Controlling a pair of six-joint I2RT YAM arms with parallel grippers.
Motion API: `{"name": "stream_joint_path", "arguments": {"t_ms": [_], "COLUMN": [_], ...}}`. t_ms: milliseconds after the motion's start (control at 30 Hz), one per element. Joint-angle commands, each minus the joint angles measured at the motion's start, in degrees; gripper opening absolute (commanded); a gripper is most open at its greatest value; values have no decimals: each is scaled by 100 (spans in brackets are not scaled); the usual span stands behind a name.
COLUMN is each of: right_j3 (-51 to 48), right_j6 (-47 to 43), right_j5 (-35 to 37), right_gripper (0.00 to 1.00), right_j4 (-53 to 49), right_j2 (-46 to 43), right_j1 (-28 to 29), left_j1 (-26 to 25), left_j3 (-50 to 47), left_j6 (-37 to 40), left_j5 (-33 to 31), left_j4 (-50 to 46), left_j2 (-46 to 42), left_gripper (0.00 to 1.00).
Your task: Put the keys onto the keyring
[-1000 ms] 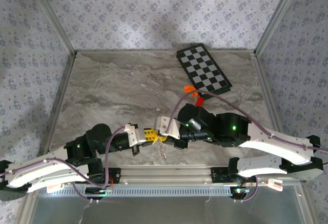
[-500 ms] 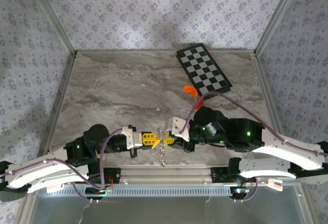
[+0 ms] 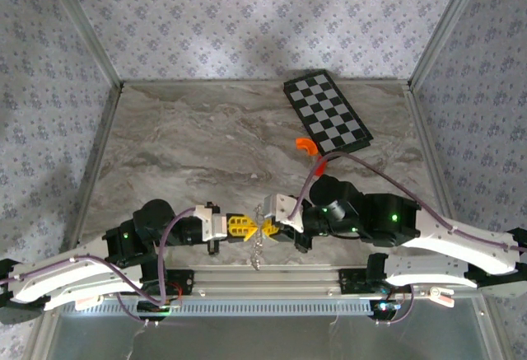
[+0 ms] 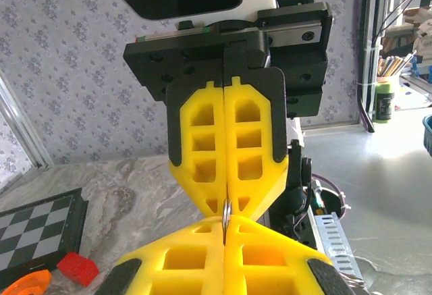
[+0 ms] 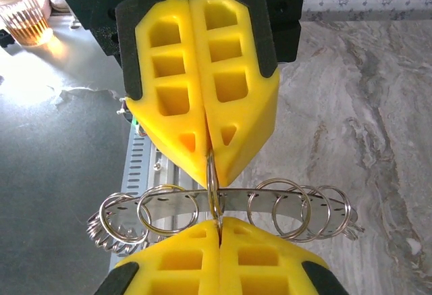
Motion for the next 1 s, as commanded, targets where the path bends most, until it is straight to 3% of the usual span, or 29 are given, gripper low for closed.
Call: {"name": "stream_joint_path", "arguments": {"t_ms": [0,300,733,967], "right_j3": [-101,-165,-278,-633], "right_j6": [-52,-94,-253,-211], "right_j5": [-122,-241,-470,-324], "right_gripper": [0,0,0,26], "right_j4": [221,313,595,1116], "right_j2": [-119,-44,-162,-822], "right_j1": [-31,-22,-11,27], "left_j1": [14,15,14,1], "left_j3": [183,148,110,52], "left_j6": [-46,-214,-306,-263], "left_j5": [216,749,945,734], "left_j4": [409,791,1074,1024], "left_j2": [-72,-10,21,-109], "left_gripper": [0,0,0,0]}}
